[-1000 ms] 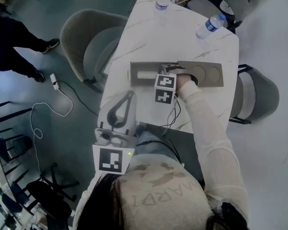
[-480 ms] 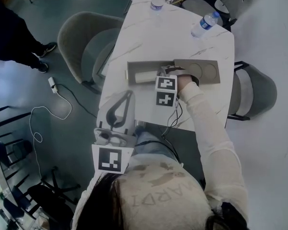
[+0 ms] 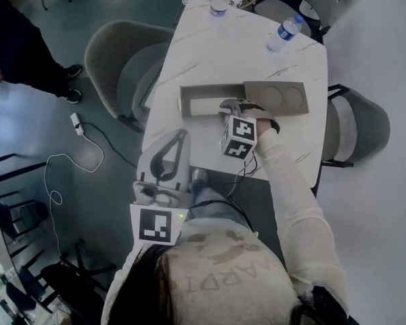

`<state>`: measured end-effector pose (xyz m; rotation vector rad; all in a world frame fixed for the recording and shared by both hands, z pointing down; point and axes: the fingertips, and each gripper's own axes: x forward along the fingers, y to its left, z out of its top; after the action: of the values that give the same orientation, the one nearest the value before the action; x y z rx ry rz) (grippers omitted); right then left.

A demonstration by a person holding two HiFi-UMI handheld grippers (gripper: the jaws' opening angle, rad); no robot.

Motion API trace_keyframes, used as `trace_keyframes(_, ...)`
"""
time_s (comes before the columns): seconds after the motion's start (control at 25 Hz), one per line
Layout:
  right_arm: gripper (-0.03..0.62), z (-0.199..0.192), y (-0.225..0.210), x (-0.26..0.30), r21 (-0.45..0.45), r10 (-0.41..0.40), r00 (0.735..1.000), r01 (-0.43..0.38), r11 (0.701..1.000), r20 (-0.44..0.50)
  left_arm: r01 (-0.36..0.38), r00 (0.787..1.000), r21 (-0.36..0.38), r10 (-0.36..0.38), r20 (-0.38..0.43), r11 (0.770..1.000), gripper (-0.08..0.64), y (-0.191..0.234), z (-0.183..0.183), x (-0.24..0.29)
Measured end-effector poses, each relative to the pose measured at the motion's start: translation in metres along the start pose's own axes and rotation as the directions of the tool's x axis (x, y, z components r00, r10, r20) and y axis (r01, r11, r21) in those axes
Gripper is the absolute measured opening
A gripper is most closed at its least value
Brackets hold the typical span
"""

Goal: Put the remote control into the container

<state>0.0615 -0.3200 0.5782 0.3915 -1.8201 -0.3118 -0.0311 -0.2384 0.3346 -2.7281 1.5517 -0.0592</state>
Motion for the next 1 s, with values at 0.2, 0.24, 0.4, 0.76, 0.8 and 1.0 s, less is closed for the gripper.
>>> trace_keyframes(0.2, 0.066, 0.015, -0.005, -0.034, 0.248, -0.186, 0.970, 0.143, 0.958, 0.160, 0.027, 1.000, 0.013, -0.027, 0.007, 1.000, 0.014, -0.010, 0.006, -0.009)
trace_keyframes(0.24, 0.060, 0.017, -0.006, -0.043, 0.295, -0.228, 0.956, 0.168, 0.941, 0.183, 0.035, 0.999, 0.014, -0.035, 0.011, 0.999, 0.014, -0.013, 0.007, -0.011)
trace_keyframes(0.4, 0.057, 0.027, -0.005, -0.085, 0.433, -0.367, 0.894, 0.232, 0.871, 0.257, 0.074, 0.997, 0.021, -0.075, 0.033, 0.997, 0.014, -0.029, 0.014, -0.021)
trace_keyframes(0.76, 0.057, 0.056, 0.029, -0.183, 0.642, -0.551, 0.762, 0.239, 0.728, 0.341, 0.159, 0.984, 0.037, -0.161, 0.072, 0.987, 0.014, -0.062, 0.026, -0.066)
trace_keyframes(0.8, 0.057, 0.059, 0.035, -0.192, 0.665, -0.566, 0.747, 0.229, 0.711, 0.348, 0.166, 0.983, 0.037, -0.168, 0.075, 0.985, 0.014, -0.064, 0.026, -0.072)
trace_keyframes(1.0, 0.057, 0.074, 0.067, -0.244, 0.750, -0.640, 0.674, 0.191, 0.634, 0.369, 0.199, 0.973, 0.057, -0.204, 0.111, 0.978, 0.014, -0.078, 0.035, -0.106)
